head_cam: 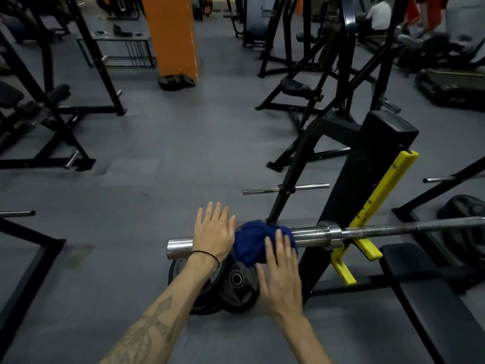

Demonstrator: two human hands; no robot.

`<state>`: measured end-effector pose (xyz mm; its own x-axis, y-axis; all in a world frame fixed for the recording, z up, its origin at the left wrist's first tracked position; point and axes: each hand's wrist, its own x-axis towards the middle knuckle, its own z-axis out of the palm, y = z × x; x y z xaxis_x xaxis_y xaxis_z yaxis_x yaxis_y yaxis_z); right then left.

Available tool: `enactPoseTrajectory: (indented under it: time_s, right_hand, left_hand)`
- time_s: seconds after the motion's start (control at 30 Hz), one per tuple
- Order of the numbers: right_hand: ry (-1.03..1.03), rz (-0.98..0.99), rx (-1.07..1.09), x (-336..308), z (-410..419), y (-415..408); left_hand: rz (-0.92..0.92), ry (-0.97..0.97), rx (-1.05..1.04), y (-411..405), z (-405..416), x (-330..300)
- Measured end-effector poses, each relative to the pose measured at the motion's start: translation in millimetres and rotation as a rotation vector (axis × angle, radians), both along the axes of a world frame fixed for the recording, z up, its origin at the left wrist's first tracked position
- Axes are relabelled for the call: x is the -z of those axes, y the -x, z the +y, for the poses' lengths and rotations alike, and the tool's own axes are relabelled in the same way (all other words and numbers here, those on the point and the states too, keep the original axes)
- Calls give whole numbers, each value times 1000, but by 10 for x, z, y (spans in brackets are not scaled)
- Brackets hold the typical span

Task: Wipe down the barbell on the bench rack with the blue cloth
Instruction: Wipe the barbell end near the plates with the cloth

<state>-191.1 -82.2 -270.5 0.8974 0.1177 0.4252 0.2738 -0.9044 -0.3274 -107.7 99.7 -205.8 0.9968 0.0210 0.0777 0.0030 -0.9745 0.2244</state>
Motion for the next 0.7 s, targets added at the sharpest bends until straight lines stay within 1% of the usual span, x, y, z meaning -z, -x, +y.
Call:
enactPoseTrajectory:
  time_s: [0.03, 0.07, 0.1, 0.17, 0.2, 0.23, 0.27, 0.33, 0.37, 0.4, 0.47, 0.5, 0.53, 0.6, 0.63, 0.7]
  right_hand:
    - [-79, 12, 46, -10, 85, 22]
    - [-118, 25, 35, -4, 205, 50]
    - [-110, 39, -32, 15, 303, 86]
    - [20, 13, -180, 34, 277, 94]
    - [80, -9, -198, 40, 155, 55]
    - [98, -20, -174, 46, 17, 14]
    - [64, -16, -118, 43, -74, -2]
    - [-66, 12, -9, 23, -33, 35]
    - [-91, 23, -18, 32, 64, 63]
    - [-81, 40, -74, 46, 142, 94]
    - [27, 31, -193, 55, 85, 94]
    - [82, 14, -193, 47, -23, 61]
    - [84, 4, -153, 35, -117, 25]
    - [-51, 28, -43, 5, -110, 10]
    - [-109, 46, -25, -9, -9, 24]
    - [-102, 62, -120, -17, 198, 67]
  left_hand:
    - [-12, -20, 11, 54, -40, 34]
    - [-15, -36, 21, 104, -79, 70]
    - [-10, -44, 31, 142, -108, 94]
    - [3, -34, 19, 164, -115, 107]
    - [12, -24, 9, 153, -112, 91]
    - [27, -22, 13, 134, -114, 77]
    - [40, -21, 19, 123, -116, 64]
    - [34, -21, 16, 104, -122, 44]
    - [26, -20, 11, 95, -125, 38]
    - [26, -17, 6, 87, -122, 36]
    - [53, -16, 4, 57, -102, 17]
    - [76, -5, 4, 34, -92, 7]
    - [96, 9, 3, 2, -85, -3]
    - [113, 34, 3, -49, -76, -24]
    - [112, 46, 4, -61, -77, -30]
    - [106, 62, 9, -77, -73, -29]
